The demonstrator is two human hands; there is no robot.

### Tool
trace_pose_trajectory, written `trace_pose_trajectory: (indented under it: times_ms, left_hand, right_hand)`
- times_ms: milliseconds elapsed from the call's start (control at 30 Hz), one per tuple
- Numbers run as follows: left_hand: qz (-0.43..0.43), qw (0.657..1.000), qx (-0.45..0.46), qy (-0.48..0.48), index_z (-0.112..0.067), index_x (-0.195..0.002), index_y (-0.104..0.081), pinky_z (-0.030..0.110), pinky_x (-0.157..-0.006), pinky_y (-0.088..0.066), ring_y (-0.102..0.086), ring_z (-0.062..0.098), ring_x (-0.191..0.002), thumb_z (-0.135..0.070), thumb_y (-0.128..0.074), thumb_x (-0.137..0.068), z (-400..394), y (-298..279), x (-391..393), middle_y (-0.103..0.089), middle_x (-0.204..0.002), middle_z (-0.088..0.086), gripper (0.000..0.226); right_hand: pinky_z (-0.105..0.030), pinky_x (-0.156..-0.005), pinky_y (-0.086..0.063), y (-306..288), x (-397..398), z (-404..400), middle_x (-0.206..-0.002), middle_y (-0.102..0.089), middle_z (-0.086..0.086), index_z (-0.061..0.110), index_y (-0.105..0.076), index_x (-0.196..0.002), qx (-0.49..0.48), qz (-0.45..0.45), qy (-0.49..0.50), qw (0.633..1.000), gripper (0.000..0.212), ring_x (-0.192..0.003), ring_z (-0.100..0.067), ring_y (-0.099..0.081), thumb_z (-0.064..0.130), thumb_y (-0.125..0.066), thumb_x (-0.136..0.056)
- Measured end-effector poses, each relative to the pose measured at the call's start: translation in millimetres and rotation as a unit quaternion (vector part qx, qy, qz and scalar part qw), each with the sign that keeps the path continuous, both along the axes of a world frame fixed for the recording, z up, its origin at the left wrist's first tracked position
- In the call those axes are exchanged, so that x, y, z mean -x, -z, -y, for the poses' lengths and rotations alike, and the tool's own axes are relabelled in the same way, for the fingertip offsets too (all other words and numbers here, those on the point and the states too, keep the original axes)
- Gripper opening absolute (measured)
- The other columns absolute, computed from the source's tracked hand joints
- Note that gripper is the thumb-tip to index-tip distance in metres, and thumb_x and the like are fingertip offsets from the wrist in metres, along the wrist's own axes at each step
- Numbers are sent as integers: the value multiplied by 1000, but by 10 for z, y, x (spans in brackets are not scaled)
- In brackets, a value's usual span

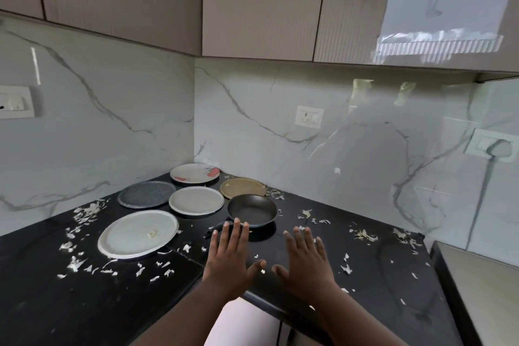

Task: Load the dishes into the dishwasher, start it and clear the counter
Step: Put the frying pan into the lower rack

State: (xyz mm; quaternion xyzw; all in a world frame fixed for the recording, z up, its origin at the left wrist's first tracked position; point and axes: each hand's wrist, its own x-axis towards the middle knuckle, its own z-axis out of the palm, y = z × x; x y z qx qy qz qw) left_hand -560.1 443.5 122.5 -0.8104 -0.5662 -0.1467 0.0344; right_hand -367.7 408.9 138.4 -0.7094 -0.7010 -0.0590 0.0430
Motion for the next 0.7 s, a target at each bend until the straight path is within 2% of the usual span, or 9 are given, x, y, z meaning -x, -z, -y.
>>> trace_pose_trajectory:
  times_ms: [267,367,433,500,600,667,700]
  left_hand:
    - [6,998,52,-24,-19,-149,25,45,-111,22,36,25,-137,-76,-20,-88,-764,260,156,35,-152,4,95]
    - [2,994,92,-51,-16,-150,23,49,-114,17,27,30,-144,-73,-27,-89,-1097,435,255,27,-158,9,98]
    - [1,990,121,-71,-16,-152,18,51,-117,9,16,32,-148,-71,-31,-88,-1401,482,329,16,-162,11,98]
    - [9,987,141,-78,-15,-154,10,48,-118,-8,-2,32,-149,-70,-36,-87,-1681,508,375,-1,-163,11,97]
    - [20,984,165,-64,-14,-154,-1,42,-108,-31,-31,28,-138,-67,-45,-86,-1982,562,389,-29,-153,9,97]
    - [42,977,201,-52,-14,-151,-14,40,-100,-40,-46,27,-130,-60,-50,-88,-2117,613,366,-44,-144,8,86]
    - [58,974,215,-47,-15,-144,-27,39,-96,-44,-52,26,-125,-55,-50,-90,-2171,638,350,-51,-138,7,72]
  right_hand:
    - [-45,-114,15,284,186,-718,-162,12,-6,23,8,-154,37,-30,7,999,88,-145,-26,23,68,-34,-91]
    - [-47,-115,13,368,295,-939,-163,9,-6,23,6,-155,69,-22,17,997,88,-146,-26,22,67,-37,-91]
    - [-48,-115,13,375,362,-1135,-163,6,-5,23,4,-155,87,-11,24,996,88,-146,-26,21,67,-37,-90]
    - [-48,-116,11,351,420,-1303,-164,0,-4,22,-1,-155,96,-11,40,995,87,-147,-27,18,67,-37,-90]
    - [-47,-119,-1,363,511,-1455,-160,-20,-2,24,-15,-154,87,-37,71,993,82,-150,-25,1,67,-40,-88]
    - [-46,-118,-11,402,560,-1498,-154,-30,0,26,-23,-151,81,-47,83,992,79,-148,-25,-12,67,-42,-87]
    - [-45,-117,-14,413,580,-1516,-152,-33,1,27,-25,-149,81,-48,86,992,77,-146,-24,-16,67,-43,-86]
